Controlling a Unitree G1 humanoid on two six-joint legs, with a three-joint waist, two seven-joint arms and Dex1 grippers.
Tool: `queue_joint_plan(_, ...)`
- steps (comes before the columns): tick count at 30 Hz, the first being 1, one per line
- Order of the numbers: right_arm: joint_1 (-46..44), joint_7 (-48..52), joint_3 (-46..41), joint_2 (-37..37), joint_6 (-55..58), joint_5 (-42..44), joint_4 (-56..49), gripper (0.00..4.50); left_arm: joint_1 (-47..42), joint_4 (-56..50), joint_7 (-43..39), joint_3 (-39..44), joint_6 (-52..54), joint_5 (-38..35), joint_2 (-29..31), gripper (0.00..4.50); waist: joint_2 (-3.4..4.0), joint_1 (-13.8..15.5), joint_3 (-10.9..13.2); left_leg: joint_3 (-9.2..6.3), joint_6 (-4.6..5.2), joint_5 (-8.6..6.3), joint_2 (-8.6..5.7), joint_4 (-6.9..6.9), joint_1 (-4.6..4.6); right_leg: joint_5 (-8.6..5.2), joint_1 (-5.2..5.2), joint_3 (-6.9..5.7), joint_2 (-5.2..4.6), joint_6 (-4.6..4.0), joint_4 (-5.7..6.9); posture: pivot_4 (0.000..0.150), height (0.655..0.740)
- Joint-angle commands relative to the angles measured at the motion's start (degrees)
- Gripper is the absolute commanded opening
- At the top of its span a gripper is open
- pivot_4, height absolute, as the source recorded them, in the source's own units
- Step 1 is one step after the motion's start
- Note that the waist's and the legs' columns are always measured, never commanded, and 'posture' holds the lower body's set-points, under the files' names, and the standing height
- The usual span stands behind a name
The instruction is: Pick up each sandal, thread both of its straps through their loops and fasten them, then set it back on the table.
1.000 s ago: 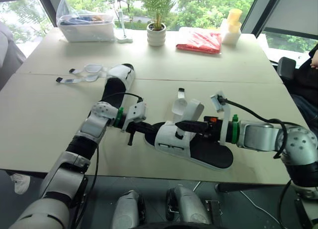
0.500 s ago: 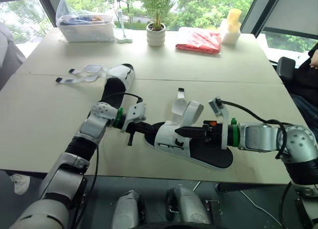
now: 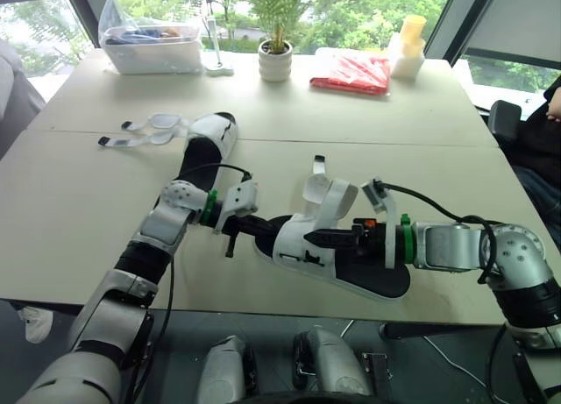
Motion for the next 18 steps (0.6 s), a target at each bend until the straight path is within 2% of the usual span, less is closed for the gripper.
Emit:
queue_joint_plan(1,-0.05,1.72,0.43,-1.24,2.41,-1.7,-1.11,0.08,0.51,-0.27,0.32,-0.37,0.28,0.87,0.5,0.0,0.0,0.0,0.0,0.0,0.0,0.0,0.0,0.0,0.0,0.0,0.0,0.0,0.0,0.0,0.0,0.15,0.7278)
queue_joint_plan(5,-1.46,3.34,0.09,-2.17,3.75,-2.44,0.25,0.08,0.36,0.0,0.29,-0.38,0.07,0.95,0.5,0.0,0.0,0.01,0.0,-0.01,0.0,0.0,0.0,-0.01,0.0,0.0,0.0,-0.01,0.0,0.0,-0.01,0.15,0.7278)
queue_joint_plan(12,-4.22,3.54,-0.51,-3.61,4.65,3.38,4.5,0.08,0.36,0.36,0.31,-0.38,-0.33,1.05,0.48,0.0,0.0,0.03,0.0,-0.05,0.0,0.0,0.0,0.0,-0.09,0.0,-0.05,-0.05,-0.01,0.0,-0.03,0.15,0.7278)
queue_joint_plan(18,-3.1,2.17,1.98,-3.71,6.03,2.16,4.31,0.08,0.77,0.27,0.49,-0.33,-0.66,1.05,0.53,0.0,0.0,0.03,0.0,-0.1,0.0,0.0,0.0,0.01,-0.2,0.0,-0.11,-0.11,-0.02,0.0,-0.04,0.15,0.7278)
